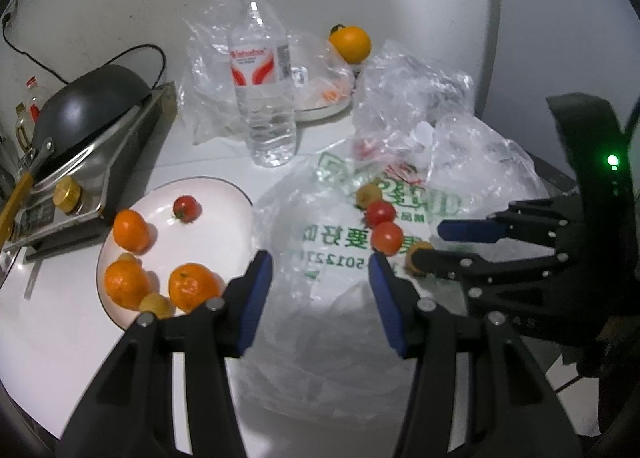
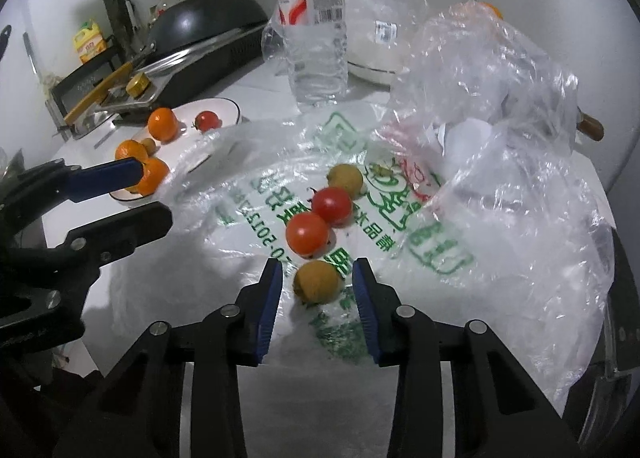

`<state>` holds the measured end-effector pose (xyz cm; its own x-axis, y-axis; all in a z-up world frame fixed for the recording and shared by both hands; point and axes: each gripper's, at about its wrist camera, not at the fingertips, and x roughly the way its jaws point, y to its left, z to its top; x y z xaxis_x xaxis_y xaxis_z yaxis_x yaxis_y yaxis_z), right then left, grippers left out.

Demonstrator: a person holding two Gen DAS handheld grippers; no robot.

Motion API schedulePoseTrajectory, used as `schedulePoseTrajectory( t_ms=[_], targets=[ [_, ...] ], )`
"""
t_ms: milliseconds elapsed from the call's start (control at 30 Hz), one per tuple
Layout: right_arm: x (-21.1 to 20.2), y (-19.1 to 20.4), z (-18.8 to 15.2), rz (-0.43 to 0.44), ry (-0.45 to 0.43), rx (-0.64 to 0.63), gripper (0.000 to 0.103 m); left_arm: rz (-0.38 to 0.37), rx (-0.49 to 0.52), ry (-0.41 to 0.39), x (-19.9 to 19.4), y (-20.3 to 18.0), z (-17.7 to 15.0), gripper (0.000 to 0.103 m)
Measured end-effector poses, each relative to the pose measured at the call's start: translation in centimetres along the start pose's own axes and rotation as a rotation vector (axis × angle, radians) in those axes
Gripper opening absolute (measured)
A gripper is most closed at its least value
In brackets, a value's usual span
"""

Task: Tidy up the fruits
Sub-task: 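Move the left tool to the fruit bag while the right tool grasps a yellow-green fruit, then grasp a red cherry tomato in the fruit bag with the left tool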

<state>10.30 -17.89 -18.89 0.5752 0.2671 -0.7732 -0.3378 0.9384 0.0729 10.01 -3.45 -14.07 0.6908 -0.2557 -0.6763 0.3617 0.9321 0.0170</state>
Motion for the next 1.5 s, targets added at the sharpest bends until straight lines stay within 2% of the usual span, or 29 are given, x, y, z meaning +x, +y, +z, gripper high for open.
schedulePoseTrajectory(
  t_ms=[300,400,467,867,1167,1500],
  targets=[
    [1.3,0.2,-0.2,0.020,0.026,-0.010,0.034,0.015,0.008,0.017,0.5,-0.5,0.2,0.052],
    [1.5,0.2,-0.2,0.024,0.035,-0.025,0.028,0.024,0.017,0.025,0.5,-0.8,0.3,0.052],
    [1.4,0.2,-0.2,0.027,0.033,-0.034,0.028,0.030,0.028,0.030,0.6,-1.0,0.5,0.052],
    [-1.5,-1.8,0.3,0.011,-0.055,-0.016,0.028,0.021,0.047,0.065,2.7,-2.4,1.6,0.052],
    [-2.1,-3.8,0.4,0.007,-0.071,0.010,0.028,-0.020,0.065,0.109,5.5,-4.5,2.3,0.052],
    [-2.3,-5.9,0.2,-0.001,-0.095,0.052,0.028,-0.013,0.114,0.137,8.4,-5.7,3.2,0.052]
  ],
)
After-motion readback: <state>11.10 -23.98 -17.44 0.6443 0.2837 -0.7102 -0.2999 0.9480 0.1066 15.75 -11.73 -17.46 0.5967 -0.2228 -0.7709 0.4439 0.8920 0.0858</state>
